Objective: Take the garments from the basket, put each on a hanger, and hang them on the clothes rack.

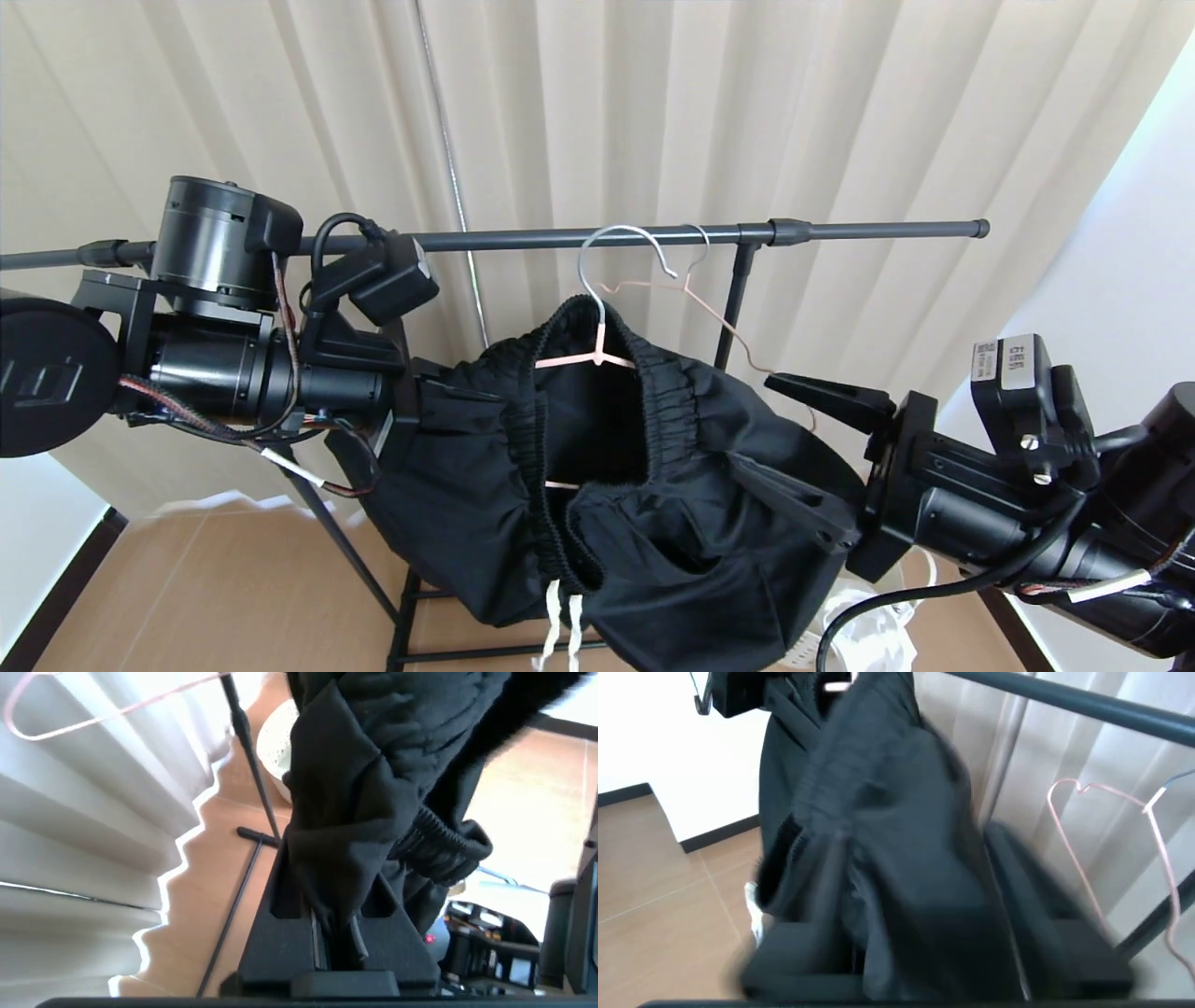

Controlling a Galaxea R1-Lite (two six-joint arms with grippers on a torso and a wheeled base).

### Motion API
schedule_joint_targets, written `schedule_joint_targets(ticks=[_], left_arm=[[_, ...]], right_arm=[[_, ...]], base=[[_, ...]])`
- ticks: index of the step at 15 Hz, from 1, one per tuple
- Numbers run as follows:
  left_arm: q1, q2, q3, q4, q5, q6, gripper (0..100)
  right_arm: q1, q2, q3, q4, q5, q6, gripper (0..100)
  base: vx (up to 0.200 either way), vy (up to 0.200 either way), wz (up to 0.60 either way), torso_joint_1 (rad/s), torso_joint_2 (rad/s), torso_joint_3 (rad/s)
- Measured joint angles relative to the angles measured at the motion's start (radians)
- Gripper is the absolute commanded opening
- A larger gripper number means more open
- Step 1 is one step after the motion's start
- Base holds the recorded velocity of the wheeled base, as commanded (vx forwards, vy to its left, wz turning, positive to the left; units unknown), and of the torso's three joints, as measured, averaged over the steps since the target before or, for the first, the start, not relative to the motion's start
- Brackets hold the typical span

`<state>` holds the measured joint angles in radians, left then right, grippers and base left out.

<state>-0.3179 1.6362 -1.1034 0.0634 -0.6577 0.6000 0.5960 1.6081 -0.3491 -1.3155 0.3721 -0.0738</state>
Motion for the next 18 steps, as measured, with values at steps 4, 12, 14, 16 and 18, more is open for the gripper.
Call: schedule_joint_targets(ticks=[4, 12, 14, 16, 18], left_arm=[[0.003, -0.008, 0.001, -0.041, 0.001, -0.07, 0], [0.043, -0.066, 0.057, -0.086, 0.0, -0.132, 0], [0.049, -0.09, 0.086, -0.123, 0.001, -0.158, 0], [0.059, -0.109, 0.11, -0.146, 0.003, -0.164, 0], [0.07, -0.126, 0.123, -0.149, 0.011, -0.168, 0]], right_arm=[[-0.048, -0.029, 0.016, 0.001, 0.093, 0.0, 100], [-0.217, -0.054, 0.007, 0.004, 0.235, 0.006, 100], [-0.251, -0.031, 0.009, 0.005, 0.255, 0.0, 100], [-0.261, 0.004, 0.013, 0.005, 0.256, -0.034, 100], [-0.272, 0.049, 0.018, 0.006, 0.256, -0.101, 100]], base=[[0.0, 0.0, 0.0, 0.0, 0.0, 0.0], [0.0, 0.0, 0.0, 0.0, 0.0, 0.0], [0.0, 0.0, 0.0, 0.0, 0.0, 0.0], [0.0, 0.0, 0.0, 0.0, 0.0, 0.0], [0.0, 0.0, 0.0, 0.0, 0.0, 0.0]])
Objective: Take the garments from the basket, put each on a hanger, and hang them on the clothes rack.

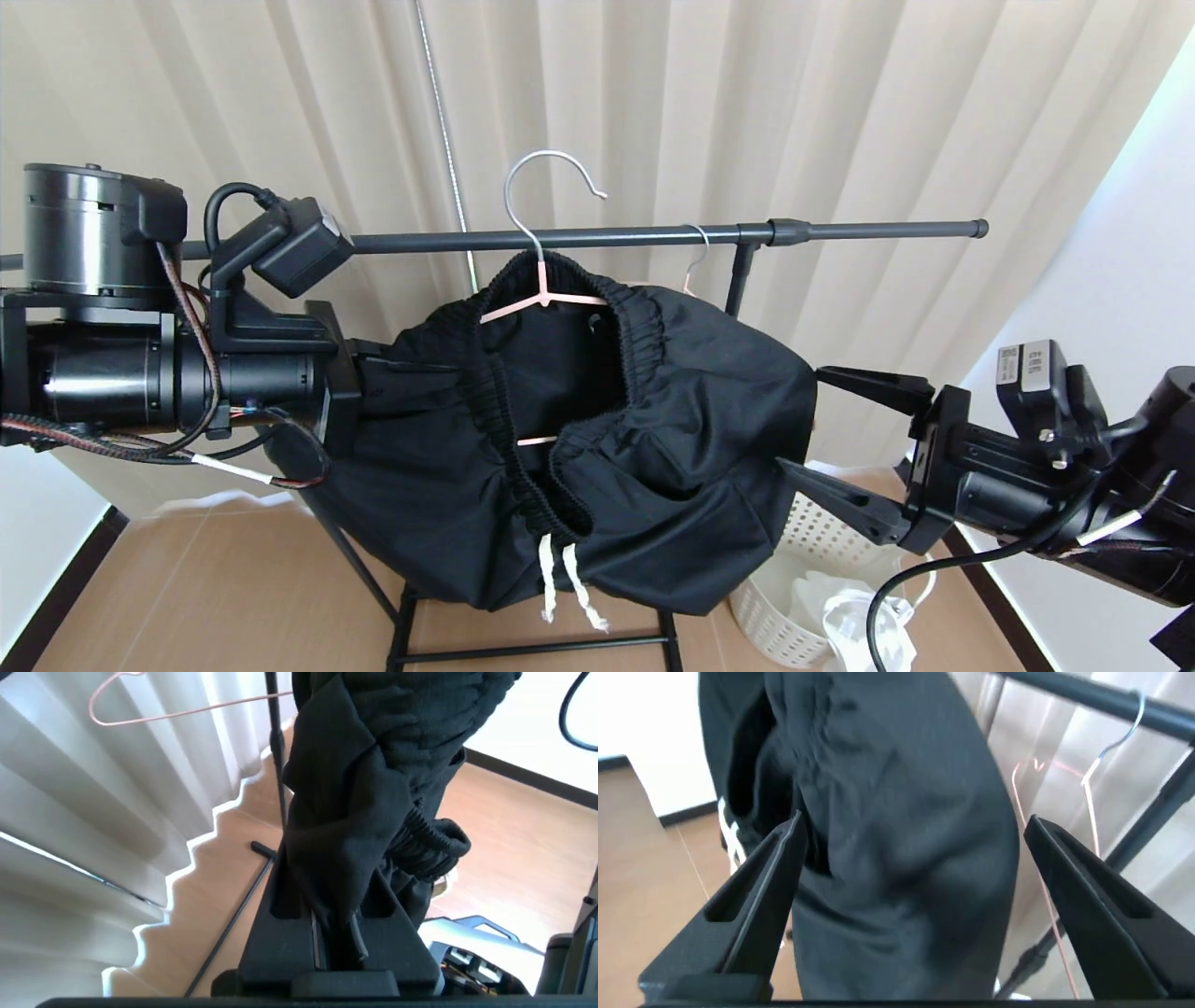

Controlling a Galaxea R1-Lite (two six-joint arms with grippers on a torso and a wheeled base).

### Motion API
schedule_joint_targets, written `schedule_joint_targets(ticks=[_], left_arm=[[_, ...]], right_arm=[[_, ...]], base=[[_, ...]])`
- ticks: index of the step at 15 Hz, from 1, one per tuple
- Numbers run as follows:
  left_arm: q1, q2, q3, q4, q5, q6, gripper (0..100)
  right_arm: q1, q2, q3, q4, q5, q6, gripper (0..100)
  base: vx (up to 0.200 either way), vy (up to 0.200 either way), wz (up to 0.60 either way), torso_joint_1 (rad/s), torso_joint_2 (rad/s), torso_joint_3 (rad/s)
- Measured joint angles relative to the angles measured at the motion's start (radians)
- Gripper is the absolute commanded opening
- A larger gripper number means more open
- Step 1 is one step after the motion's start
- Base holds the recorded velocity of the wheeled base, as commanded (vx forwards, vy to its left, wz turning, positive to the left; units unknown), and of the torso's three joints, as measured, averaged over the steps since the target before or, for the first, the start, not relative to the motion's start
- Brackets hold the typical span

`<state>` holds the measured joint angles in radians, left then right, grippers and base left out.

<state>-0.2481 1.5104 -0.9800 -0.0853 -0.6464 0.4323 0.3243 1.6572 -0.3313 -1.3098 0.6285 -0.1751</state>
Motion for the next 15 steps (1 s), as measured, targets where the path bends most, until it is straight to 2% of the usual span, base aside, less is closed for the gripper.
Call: schedule_joint_targets(ticks=[2, 6, 9, 12, 13, 15], left_arm=[[0.008, -0.011, 0.004, 0.0, 0.004, -0.01, 0], [0.01, -0.021, 0.006, 0.0, 0.017, -0.023, 0], [0.01, -0.027, 0.008, 0.0, 0.017, -0.026, 0], [0.01, -0.034, 0.018, 0.0, 0.018, -0.026, 0], [0.01, -0.034, 0.02, 0.0, 0.018, -0.026, 0], [0.01, -0.036, 0.021, 0.0, 0.018, -0.026, 0]], right_arm=[[-0.01, 0.048, 0.003, 0.0, -0.005, -0.062, 100], [-0.018, 0.099, 0.002, 0.0, -0.01, -0.088, 100], [-0.022, 0.146, -0.011, -0.01, -0.068, -0.111, 100], [-0.021, 0.174, -0.022, -0.011, -0.075, -0.114, 100], [-0.022, 0.179, -0.024, -0.012, -0.09, -0.114, 0], [-0.022, 0.184, -0.029, -0.012, -0.118, -0.115, 0]], base=[[0.0, 0.0, 0.0, 0.0, 0.0, 0.0], [0.0, 0.0, 0.0, 0.0, 0.0, 0.0], [0.0, 0.0, 0.0, 0.0, 0.0, 0.0], [0.0, 0.0, 0.0, 0.0, 0.0, 0.0], [0.0, 0.0, 0.0, 0.0, 0.0, 0.0], [0.0, 0.0, 0.0, 0.0, 0.0, 0.0]])
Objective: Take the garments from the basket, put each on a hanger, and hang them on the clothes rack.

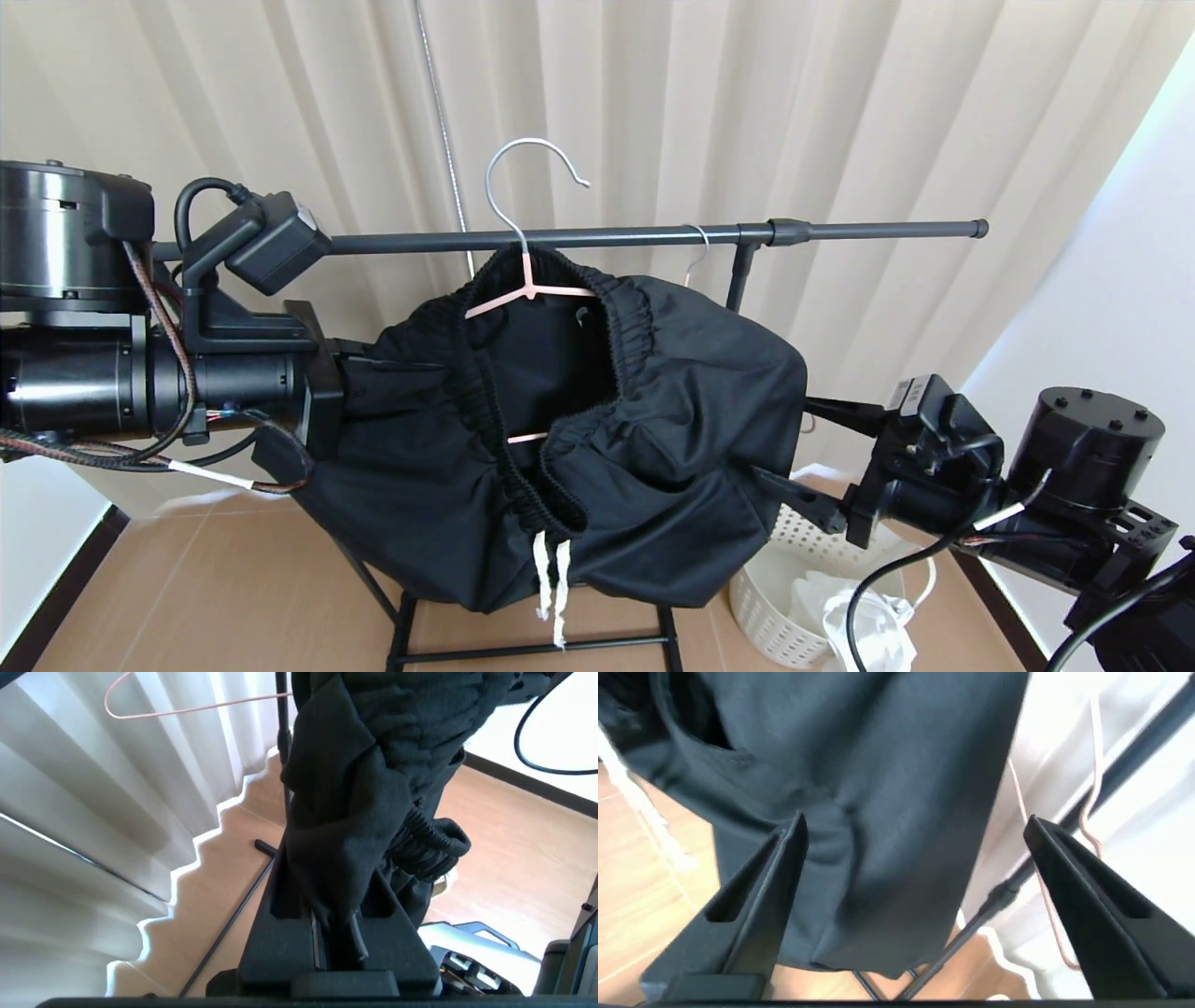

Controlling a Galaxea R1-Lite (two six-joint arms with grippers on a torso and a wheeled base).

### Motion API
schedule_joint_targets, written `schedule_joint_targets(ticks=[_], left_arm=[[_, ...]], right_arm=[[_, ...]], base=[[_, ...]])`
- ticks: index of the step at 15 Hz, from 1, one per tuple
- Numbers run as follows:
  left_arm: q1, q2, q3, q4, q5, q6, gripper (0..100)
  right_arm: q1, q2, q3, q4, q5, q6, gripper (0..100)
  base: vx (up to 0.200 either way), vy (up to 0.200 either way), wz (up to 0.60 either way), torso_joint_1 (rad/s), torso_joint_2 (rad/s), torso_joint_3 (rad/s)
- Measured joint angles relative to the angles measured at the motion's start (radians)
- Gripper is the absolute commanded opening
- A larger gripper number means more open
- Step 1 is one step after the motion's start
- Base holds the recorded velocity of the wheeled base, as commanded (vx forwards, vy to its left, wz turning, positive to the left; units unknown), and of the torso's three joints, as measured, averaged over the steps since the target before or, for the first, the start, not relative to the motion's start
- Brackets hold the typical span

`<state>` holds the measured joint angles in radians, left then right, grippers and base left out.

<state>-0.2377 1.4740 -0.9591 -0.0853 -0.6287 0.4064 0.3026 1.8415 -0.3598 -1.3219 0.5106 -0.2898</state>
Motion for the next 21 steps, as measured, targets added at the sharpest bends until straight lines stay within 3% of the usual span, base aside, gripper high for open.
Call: schedule_joint_targets(ticks=[4, 10, 12, 21], left_arm=[[0.001, -0.004, 0.003, 0.0, 0.0, 0.0, 0], [0.018, -0.028, 0.033, -0.001, 0.0, 0.0, 0], [0.028, -0.04, 0.047, 0.0, 0.0, 0.0, 0], [0.059, -0.089, 0.082, 0.0, -0.003, 0.001, 0]], right_arm=[[-0.011, -0.002, -0.01, 0.0, -0.002, 0.002, 0], [-0.101, -0.008, -0.051, 0.002, 0.002, 0.008, 0], [-0.125, -0.008, -0.067, 0.003, 0.003, 0.05, 0], [-0.154, 0.013, -0.106, 0.014, 0.001, 0.087, 0]], base=[[0.0, 0.0, 0.0, 0.0, 0.0, 0.0], [0.0, 0.0, 0.0, 0.0, 0.0, 0.0], [0.0, 0.0, 0.0, 0.0, 0.0, 0.0], [0.0, 0.0, 0.0, 0.0, 0.0, 0.0]])
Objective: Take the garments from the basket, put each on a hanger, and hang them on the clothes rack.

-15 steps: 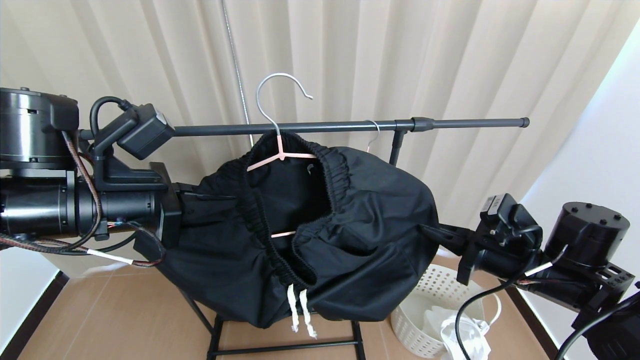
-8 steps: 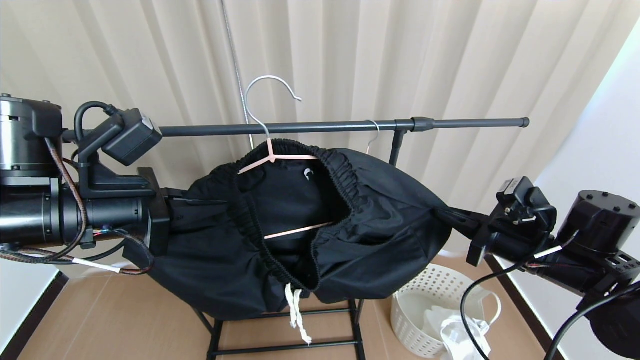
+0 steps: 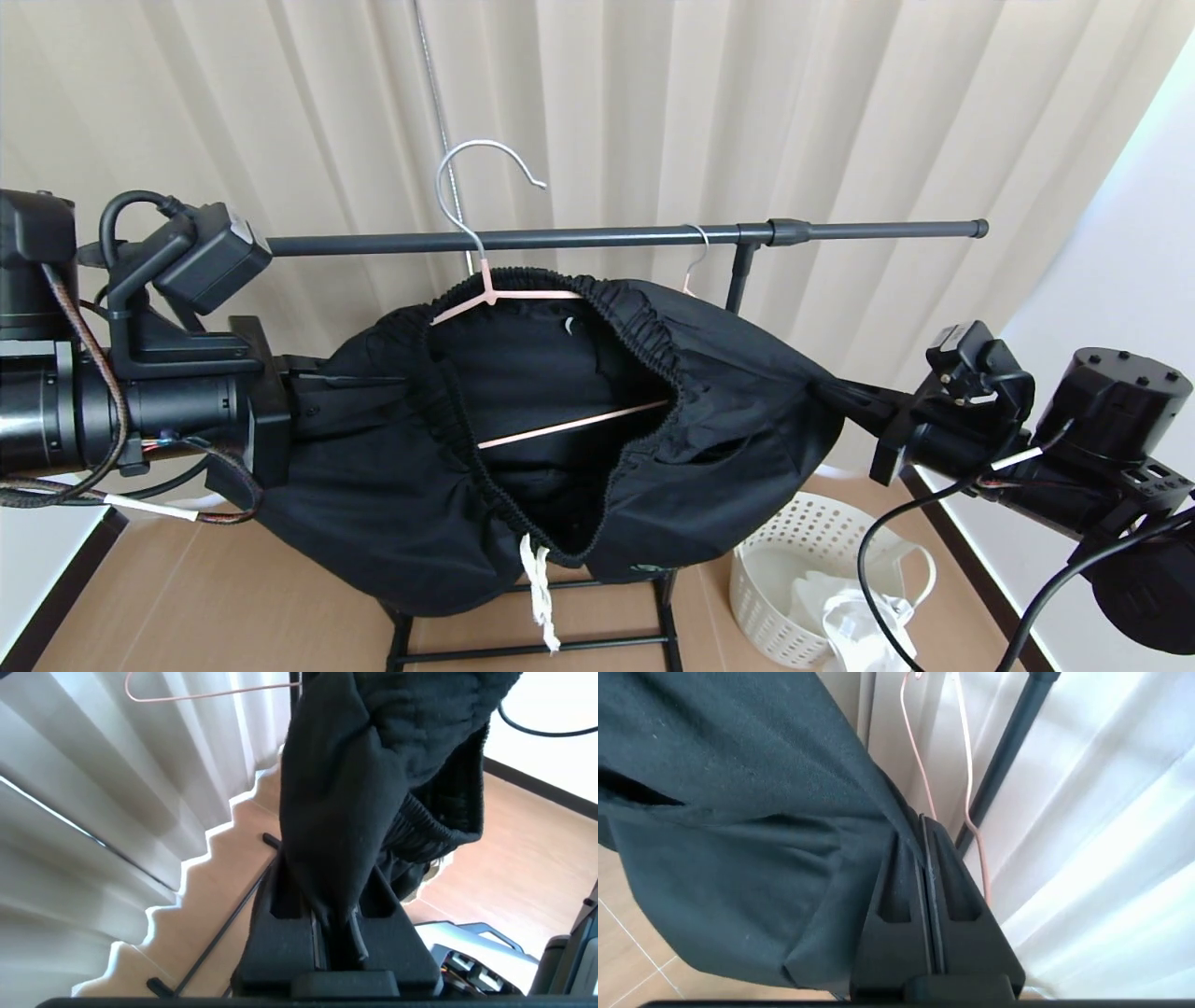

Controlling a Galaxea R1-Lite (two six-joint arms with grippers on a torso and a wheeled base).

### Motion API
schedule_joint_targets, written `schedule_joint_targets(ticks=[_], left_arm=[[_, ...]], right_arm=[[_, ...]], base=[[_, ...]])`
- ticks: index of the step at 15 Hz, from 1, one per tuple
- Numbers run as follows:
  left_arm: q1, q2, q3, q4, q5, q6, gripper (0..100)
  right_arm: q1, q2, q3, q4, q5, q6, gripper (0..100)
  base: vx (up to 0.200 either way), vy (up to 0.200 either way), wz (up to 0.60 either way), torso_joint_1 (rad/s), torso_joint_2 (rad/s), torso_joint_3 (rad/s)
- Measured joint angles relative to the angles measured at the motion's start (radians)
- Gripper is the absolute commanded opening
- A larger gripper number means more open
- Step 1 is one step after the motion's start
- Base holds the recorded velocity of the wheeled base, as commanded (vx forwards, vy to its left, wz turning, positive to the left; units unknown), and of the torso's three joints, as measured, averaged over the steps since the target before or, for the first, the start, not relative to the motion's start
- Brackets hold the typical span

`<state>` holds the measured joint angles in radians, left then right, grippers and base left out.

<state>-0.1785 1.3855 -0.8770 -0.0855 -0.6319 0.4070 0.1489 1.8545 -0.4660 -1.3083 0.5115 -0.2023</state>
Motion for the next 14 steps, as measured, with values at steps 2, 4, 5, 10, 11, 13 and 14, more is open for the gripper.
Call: schedule_joint_targets(ticks=[2, 4, 5, 10, 11, 13, 14], left_arm=[[0.009, -0.009, 0.008, 0.0, -0.001, 0.0, 0], [0.016, -0.018, 0.013, 0.0, -0.003, 0.001, 0], [0.017, -0.021, 0.016, 0.0, -0.003, 0.001, 0], [0.018, -0.024, 0.019, 0.0, -0.002, 0.0, 0], [0.018, -0.024, 0.019, 0.0, -0.001, -0.001, 0], [0.019, -0.025, 0.018, 0.0, 0.001, -0.006, 0], [0.019, -0.026, 0.018, 0.0, 0.001, -0.016, 0]], right_arm=[[-0.003, 0.007, -0.007, 0.002, -0.001, 0.001, 0], [-0.003, 0.015, -0.02, 0.003, -0.013, 0.033, 0], [-0.003, 0.017, -0.026, 0.002, -0.023, 0.07, 0], [0.023, 0.013, -0.012, -0.001, -0.029, 0.091, 0], [0.03, 0.012, -0.006, -0.004, -0.029, 0.09, 0], [0.038, 0.009, 0.019, -0.011, -0.021, 0.073, 100], [0.039, 0.006, 0.031, -0.012, -0.01, 0.05, 100]], base=[[0.0, 0.0, 0.0, 0.0, 0.0, 0.0], [0.0, 0.0, 0.0, 0.0, 0.0, 0.0], [0.0, 0.0, 0.0, 0.0, 0.0, 0.0], [0.0, 0.0, 0.0, 0.0, 0.0, 0.0], [0.0, 0.0, 0.0, 0.0, 0.0, 0.0], [0.0, 0.0, 0.0, 0.0, 0.0, 0.0], [0.0, 0.0, 0.0, 0.0, 0.0, 0.0]])
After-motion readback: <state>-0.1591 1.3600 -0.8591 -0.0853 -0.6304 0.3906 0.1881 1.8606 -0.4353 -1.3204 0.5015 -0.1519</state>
